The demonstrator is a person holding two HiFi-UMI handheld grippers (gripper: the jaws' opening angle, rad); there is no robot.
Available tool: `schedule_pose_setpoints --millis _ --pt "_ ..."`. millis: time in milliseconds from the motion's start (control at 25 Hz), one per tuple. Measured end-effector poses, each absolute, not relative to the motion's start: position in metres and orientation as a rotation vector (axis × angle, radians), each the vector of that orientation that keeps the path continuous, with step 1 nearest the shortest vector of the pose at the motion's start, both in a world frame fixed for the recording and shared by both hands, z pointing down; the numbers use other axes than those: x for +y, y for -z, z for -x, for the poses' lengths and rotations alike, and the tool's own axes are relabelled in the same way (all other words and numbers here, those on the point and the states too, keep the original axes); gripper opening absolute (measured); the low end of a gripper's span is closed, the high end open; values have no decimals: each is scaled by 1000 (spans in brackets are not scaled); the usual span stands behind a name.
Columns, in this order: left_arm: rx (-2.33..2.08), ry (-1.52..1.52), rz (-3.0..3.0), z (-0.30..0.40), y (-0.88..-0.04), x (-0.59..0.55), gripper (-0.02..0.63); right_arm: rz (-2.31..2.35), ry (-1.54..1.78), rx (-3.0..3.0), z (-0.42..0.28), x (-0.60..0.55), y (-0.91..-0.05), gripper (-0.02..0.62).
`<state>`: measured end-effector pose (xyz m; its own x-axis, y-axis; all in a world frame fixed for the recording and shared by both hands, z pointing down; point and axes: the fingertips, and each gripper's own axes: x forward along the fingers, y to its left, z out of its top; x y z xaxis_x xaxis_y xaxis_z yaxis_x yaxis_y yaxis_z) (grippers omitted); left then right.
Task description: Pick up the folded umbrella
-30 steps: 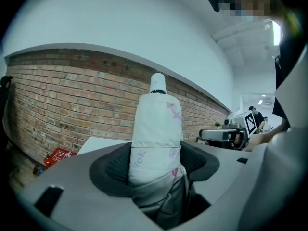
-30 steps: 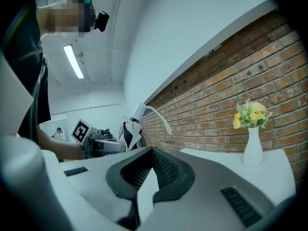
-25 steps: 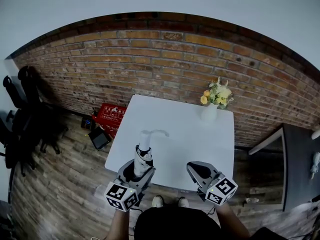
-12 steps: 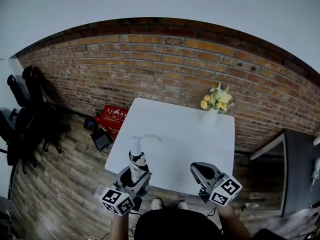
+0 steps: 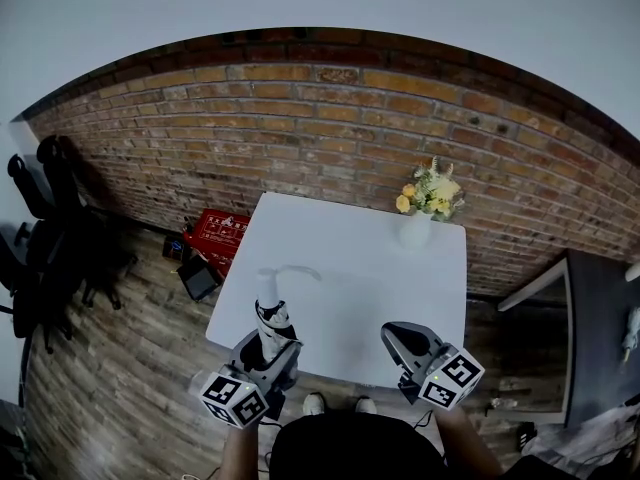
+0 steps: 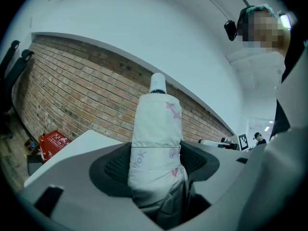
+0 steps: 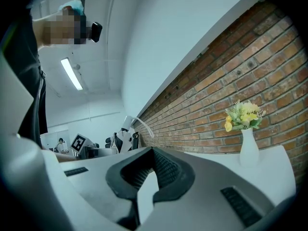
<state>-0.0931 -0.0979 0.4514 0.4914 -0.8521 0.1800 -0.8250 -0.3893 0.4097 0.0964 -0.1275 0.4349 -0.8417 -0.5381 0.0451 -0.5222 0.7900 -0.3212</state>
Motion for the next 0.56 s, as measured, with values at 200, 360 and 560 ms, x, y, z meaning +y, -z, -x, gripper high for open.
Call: schedule_pose_setpoints --millis 200,360,560 --pt "-1374 71 -2295 92 -456 -104 308 889 512 2924 -98 -129 -438 21" --pt "-1360 59 -2290 93 -462 -108 308 911 528 2917 -99 -132 -443 21" --pt "-1358 35 -2282 97 -468 -113 308 922 533 2919 -96 -135 -446 21"
